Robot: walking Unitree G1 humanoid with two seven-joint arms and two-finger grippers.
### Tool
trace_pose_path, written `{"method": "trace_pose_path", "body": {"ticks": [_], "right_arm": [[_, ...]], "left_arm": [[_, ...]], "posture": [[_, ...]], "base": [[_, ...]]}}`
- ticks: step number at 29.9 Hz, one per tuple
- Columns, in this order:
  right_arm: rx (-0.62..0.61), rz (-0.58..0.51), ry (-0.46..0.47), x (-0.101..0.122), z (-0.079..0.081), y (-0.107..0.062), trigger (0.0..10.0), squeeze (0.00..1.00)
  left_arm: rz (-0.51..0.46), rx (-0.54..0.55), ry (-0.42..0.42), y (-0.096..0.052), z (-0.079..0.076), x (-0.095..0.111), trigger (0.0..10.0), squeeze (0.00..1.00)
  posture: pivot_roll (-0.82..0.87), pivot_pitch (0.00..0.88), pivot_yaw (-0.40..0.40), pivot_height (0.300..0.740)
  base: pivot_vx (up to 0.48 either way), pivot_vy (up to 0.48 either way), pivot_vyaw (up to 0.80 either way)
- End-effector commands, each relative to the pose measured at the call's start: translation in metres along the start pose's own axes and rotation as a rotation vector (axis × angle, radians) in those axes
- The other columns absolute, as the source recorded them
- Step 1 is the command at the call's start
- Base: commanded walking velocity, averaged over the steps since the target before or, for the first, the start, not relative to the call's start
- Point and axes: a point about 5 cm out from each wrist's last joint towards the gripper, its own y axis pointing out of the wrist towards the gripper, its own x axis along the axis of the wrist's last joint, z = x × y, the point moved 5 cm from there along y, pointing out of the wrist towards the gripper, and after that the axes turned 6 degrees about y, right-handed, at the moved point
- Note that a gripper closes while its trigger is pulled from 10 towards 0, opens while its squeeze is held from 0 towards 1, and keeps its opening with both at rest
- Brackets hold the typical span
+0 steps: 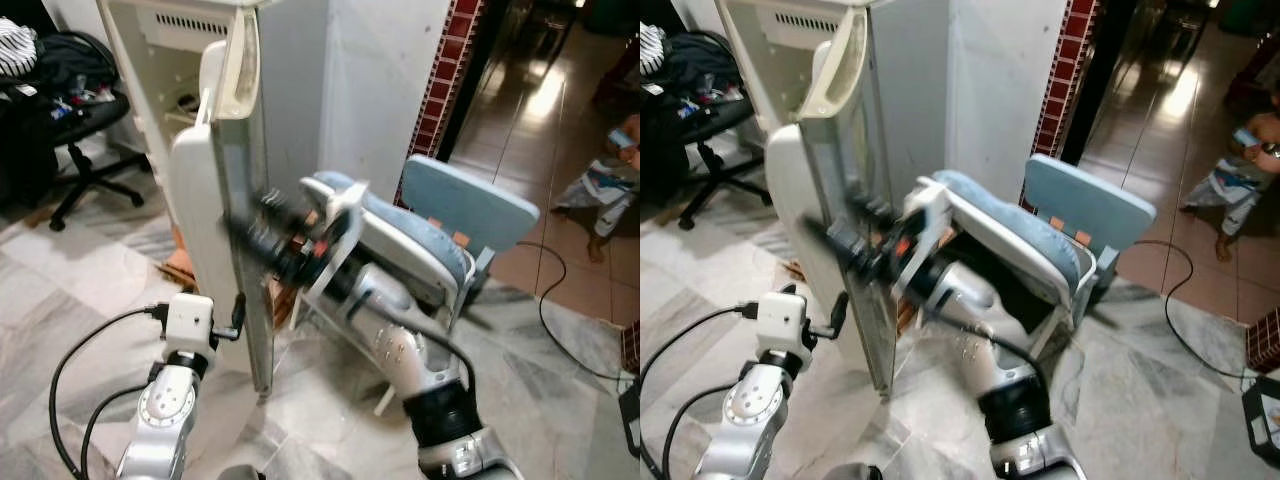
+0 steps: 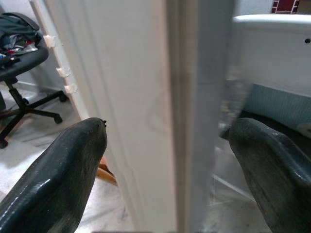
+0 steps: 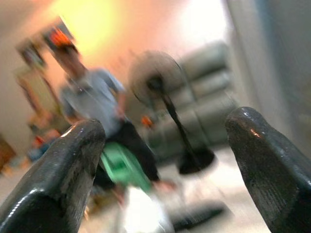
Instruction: Restocking fridge
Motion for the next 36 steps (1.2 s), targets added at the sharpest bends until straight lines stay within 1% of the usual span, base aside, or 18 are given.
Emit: {"method": "trace_pose_path", "body": {"ticks": [1, 6, 7, 9, 10, 13, 14, 17, 18, 22, 25, 26, 27, 28, 29, 32, 35, 36], "right_arm": [[-0.114, 0.025, -0.05, -0.003, -0.023, -0.017, 10.0, 0.0], [-0.297, 0.056, -0.104, -0.011, -0.049, -0.046, 10.0, 0.0], [-0.297, 0.056, -0.104, -0.011, -0.049, -0.046, 10.0, 0.0], [-0.378, 0.047, -0.125, -0.01, -0.056, -0.064, 10.0, 0.0], [-0.378, 0.047, -0.125, -0.01, -0.056, -0.064, 10.0, 0.0], [-0.486, 0.055, -0.178, -0.012, -0.067, -0.089, 10.0, 0.0], [-0.522, 0.047, -0.19, -0.01, -0.071, -0.096, 10.0, 0.0], [-0.552, 0.037, -0.21, -0.007, -0.074, -0.104, 10.0, 0.0], [-0.562, 0.038, -0.225, -0.006, -0.075, -0.106, 10.0, 0.0], [-0.586, 0.051, -0.258, -0.006, -0.078, -0.111, 10.0, 0.0], [-0.606, 0.049, -0.28, -0.004, -0.079, -0.114, 10.0, 0.0], [-0.606, 0.049, -0.28, -0.004, -0.079, -0.114, 10.0, 0.0], [-0.621, 0.046, -0.29, -0.004, -0.08, -0.117, 10.0, 0.0], [-0.621, 0.046, -0.29, -0.004, -0.08, -0.117, 10.0, 0.0], [-0.633, 0.051, -0.292, -0.007, -0.081, -0.12, 10.0, 0.0], [-0.626, 0.074, -0.312, -0.011, -0.08, -0.12, 10.0, 0.0], [-0.64, 0.084, -0.341, -0.01, -0.081, -0.12, 10.0, 0.0], [-0.64, 0.084, -0.341, -0.01, -0.081, -0.12, 10.0, 0.0]], "left_arm": [[0.002, -0.003, 0.01, -0.001, 0.001, 0.001, 10.0, 0.0], [0.013, -0.007, 0.015, 0.003, 0.002, 0.0, 10.0, 0.0], [0.013, -0.007, 0.015, 0.003, 0.002, 0.0, 10.0, 0.0], [0.022, 0.004, 0.046, 0.01, 0.01, -0.001, 10.0, 0.0], [0.022, 0.004, 0.046, 0.01, 0.01, -0.001, 10.0, 0.0], [0.047, 0.11, 0.08, 0.028, 0.045, -0.001, 10.0, 0.0], [0.062, 0.16, 0.067, 0.036, 0.063, 0.002, 10.0, 0.0], [0.05, 0.199, 0.047, 0.046, 0.082, 0.013, 10.0, 0.0], [0.027, 0.201, 0.082, 0.051, 0.089, 0.023, 10.0, 0.0], [0.033, 0.239, 0.103, 0.05, 0.102, 0.024, 10.0, 0.0], [0.059, 0.32, 0.122, 0.039, 0.12, 0.015, 10.0, 0.0], [0.059, 0.32, 0.122, 0.039, 0.12, 0.015, 10.0, 0.0], [0.083, 0.367, 0.124, 0.028, 0.13, 0.003, 10.0, 0.0], [0.083, 0.367, 0.124, 0.028, 0.13, 0.003, 10.0, 0.0], [0.101, 0.39, 0.122, 0.018, 0.133, -0.007, 10.0, 0.0], [0.094, 0.382, 0.114, 0.012, 0.126, -0.01, 10.0, 0.0], [0.061, 0.36, 0.09, 0.012, 0.112, -0.003, 10.0, 0.0], [0.061, 0.36, 0.09, 0.012, 0.112, -0.003, 10.0, 0.0]], "posture": [[0.07, 0.0, -0.011, 0.74], [0.07, 0.0, -0.014, 0.74], [0.07, 0.0, -0.014, 0.74], [0.07, 0.0, -0.018, 0.74], [0.07, 0.0, -0.018, 0.74], [0.06, 0.0, -0.018, 0.74], [0.05, 0.0, -0.017, 0.74], [0.05, 0.0, -0.016, 0.74], [0.05, 0.0, -0.015, 0.74], [0.04, 0.0, -0.012, 0.74], [0.04, 0.0, -0.011, 0.74], [0.04, 0.0, -0.011, 0.74], [0.05, 0.0, -0.015, 0.74], [0.05, 0.0, -0.015, 0.74], [0.05, 0.0, -0.019, 0.74], [0.06, 0.0, -0.021, 0.74], [0.07, 0.0, -0.022, 0.74], [0.07, 0.0, -0.022, 0.74]], "base": [[0.0, 0.0, 0.0], [0.0, 0.0, 0.0], [0.0, 0.0, 0.0], [0.0, 0.0, 0.0], [0.0, 0.0, 0.0], [0.0, 0.0, 0.0], [0.0, 0.0, 0.0], [0.0, 0.0, 0.0], [0.0, 0.0, 0.0], [0.0, 0.0, 0.0], [0.0, 0.0, 0.0], [0.0, 0.0, 0.0], [0.0, 0.0, 0.0], [0.0, 0.0, 0.0], [0.0, 0.0, 0.0], [0.0, 0.0, 0.0], [0.0, 0.0, 0.0], [0.0, 0.0, 0.0]]}}
